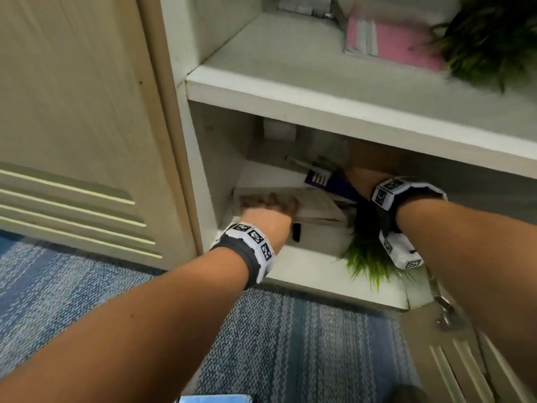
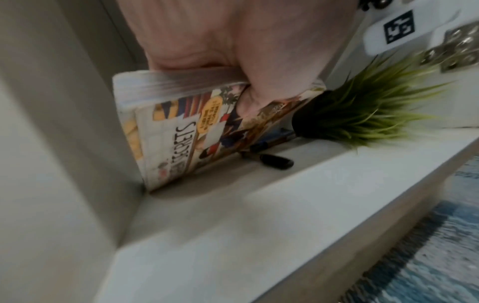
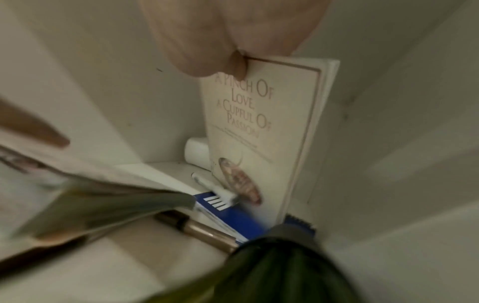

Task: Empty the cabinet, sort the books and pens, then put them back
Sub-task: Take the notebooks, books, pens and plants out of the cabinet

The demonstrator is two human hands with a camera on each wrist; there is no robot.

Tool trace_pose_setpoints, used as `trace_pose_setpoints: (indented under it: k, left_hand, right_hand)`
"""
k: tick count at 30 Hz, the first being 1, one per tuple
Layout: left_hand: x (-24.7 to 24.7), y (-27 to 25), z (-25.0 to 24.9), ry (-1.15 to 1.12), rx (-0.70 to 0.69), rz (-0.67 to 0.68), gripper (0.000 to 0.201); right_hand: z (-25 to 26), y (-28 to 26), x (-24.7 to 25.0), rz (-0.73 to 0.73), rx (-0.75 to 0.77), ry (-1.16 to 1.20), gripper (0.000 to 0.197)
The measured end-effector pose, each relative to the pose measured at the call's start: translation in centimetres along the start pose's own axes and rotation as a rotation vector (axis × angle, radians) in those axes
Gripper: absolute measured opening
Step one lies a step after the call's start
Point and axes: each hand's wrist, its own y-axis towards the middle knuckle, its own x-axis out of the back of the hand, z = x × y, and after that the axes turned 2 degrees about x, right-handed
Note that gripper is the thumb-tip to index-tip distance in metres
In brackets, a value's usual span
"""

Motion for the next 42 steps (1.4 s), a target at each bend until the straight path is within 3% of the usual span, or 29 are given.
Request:
trace_pose_setpoints:
  k: [2,4,6,8,11,13,15,19,21,27,32,36,38,42]
  left_hand:
    - [1.0,-2.7,0.0,-0.053,0.029,-0.016,0.041]
    - [1.7,-6.0,-0.3,-0.096,0.035,-0.122,0.049]
    - [2.0,-9.3,-0.3,-0.099,0.052,-0.124,0.065]
    - [2.3,-12.8,0.0,-0.078,0.003,-0.154,0.076]
    - [3.1,-18.3,-0.3,-0.062,-0.049,-0.193,0.064]
    - [3.0,-21.5,-0.4,-0.045,-0.060,-0.212,0.053]
    - [3.1,-24.2,-0.5,-0.013,-0.046,-0.210,0.044]
    - [3.6,-28.7,-0.5,-0.096,0.158,-0.135,0.031]
    - [3.4,-30.2,0.0,-0.198,0.301,-0.079,0.028]
    - [0.5,-34.0,3.4,-0.479,0.591,0.231,0.028]
    - [-5.1,-38.1,4.8,-0.512,0.663,0.533,0.026]
    - [-10.5,-40.2,4.8,-0.587,0.767,0.592,0.015]
    - [-13.0,-40.8,4.6,-0.610,0.787,0.621,0.022]
    - [-15.3,-40.9,3.9,-0.609,0.774,0.637,0.022]
  right_hand:
    - [1.4,-3.8,1.8,-0.098,0.040,-0.005,0.039]
    - [2.9,-8.1,3.5,-0.126,0.046,-0.040,0.038]
    - [3.8,-12.3,4.4,-0.121,0.077,-0.070,0.040]
    - [4.1,-15.6,4.6,-0.318,0.266,-0.161,0.047]
    - [3.6,-19.4,4.5,-0.580,0.530,-0.343,0.050]
    - [3.4,-21.5,4.7,-0.678,0.656,-0.357,0.041]
    - [3.6,-23.9,5.4,-0.713,0.709,-0.298,0.048]
    - [5.1,-27.8,6.1,-0.491,0.594,-0.070,0.090]
    - [5.9,-29.1,5.9,-0.381,0.544,-0.016,0.100]
    - [8.3,-32.1,3.6,0.001,0.405,0.107,0.058]
    - [9.0,-33.6,-2.3,0.385,0.387,0.159,0.055]
    - [8.5,-35.0,-7.6,0.660,0.319,0.289,0.051]
    - [8.7,-35.9,-10.2,0.712,0.286,0.325,0.051]
    - [9.6,-37.7,-13.9,0.581,0.283,0.177,0.054]
